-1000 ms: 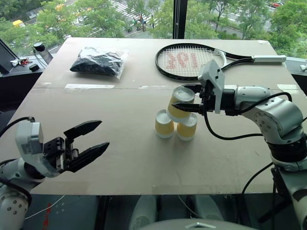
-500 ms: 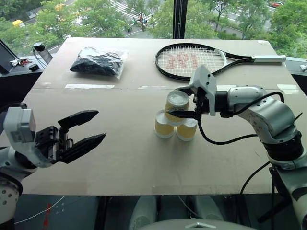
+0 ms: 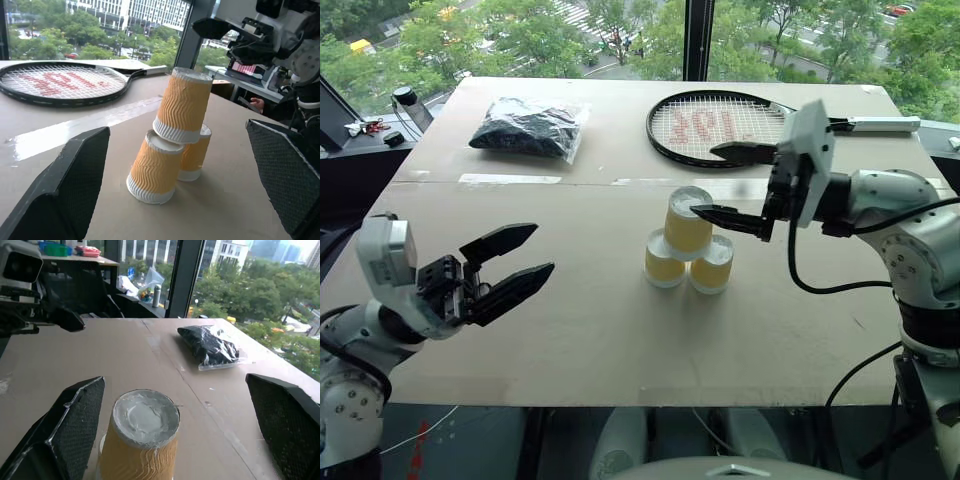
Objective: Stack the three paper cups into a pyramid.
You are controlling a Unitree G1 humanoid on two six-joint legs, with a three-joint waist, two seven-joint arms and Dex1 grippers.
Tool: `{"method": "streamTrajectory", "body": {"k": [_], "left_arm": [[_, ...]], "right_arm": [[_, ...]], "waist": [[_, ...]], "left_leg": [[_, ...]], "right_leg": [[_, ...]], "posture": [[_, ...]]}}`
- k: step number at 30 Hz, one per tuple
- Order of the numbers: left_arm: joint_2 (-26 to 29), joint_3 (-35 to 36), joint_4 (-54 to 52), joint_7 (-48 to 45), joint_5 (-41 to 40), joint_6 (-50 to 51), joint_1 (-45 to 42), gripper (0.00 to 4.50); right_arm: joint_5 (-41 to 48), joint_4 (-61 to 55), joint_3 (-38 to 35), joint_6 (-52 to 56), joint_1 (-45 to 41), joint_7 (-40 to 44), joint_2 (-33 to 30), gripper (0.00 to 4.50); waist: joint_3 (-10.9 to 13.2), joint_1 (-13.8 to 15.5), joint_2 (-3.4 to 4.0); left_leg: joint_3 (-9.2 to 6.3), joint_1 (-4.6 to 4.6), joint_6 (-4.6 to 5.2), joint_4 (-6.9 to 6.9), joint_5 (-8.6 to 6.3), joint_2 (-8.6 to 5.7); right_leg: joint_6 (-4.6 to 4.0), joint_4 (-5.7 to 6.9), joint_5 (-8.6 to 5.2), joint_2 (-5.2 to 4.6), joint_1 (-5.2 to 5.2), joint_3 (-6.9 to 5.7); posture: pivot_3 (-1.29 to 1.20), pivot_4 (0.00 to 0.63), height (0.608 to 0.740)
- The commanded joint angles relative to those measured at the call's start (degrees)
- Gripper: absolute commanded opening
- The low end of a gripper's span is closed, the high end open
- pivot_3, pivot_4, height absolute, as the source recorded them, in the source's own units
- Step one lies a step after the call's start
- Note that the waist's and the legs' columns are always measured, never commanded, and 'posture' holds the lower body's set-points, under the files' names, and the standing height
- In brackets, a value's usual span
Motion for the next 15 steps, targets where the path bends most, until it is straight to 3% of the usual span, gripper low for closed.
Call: {"method": "streamTrajectory", "body": {"k": [1,7,15], "left_arm": [[-2.93,-1.63,-3.79,6.71,4.47,-2.81,0.32,4.5],[-8.36,-10.23,-5.95,19.89,21.65,-6.11,5.31,4.5],[-12.0,-10.48,-2.18,19.03,22.91,-10.1,9.17,4.5]], "right_arm": [[1.7,-3.89,-7.28,-3.82,10.09,1.32,-2.36,4.46],[-4.07,-0.84,-15.36,-16.35,36.02,2.7,-1.25,4.46],[-11.04,-1.74,-14.75,-27.93,53.87,-0.89,4.0,4.46]], "waist": [[-0.01,0.02,-0.01],[-0.02,-0.16,0.02],[-0.04,-0.11,0.04]], "left_leg": [[0.0,-0.01,0.0,-0.01,0.0,0.0],[0.09,0.04,0.01,-0.06,0.0,0.0],[0.12,0.26,0.0,-0.02,0.0,0.04]], "right_leg": [[0.0,-0.03,0.0,0.0,0.0,0.0],[0.0,-0.02,0.0,0.04,0.05,0.1],[-0.01,0.16,-0.01,0.12,0.12,0.15]], "posture": [[0.0,0.15,0.74],[0.0,0.15,0.74],[0.0,0.15,0.74]]}}
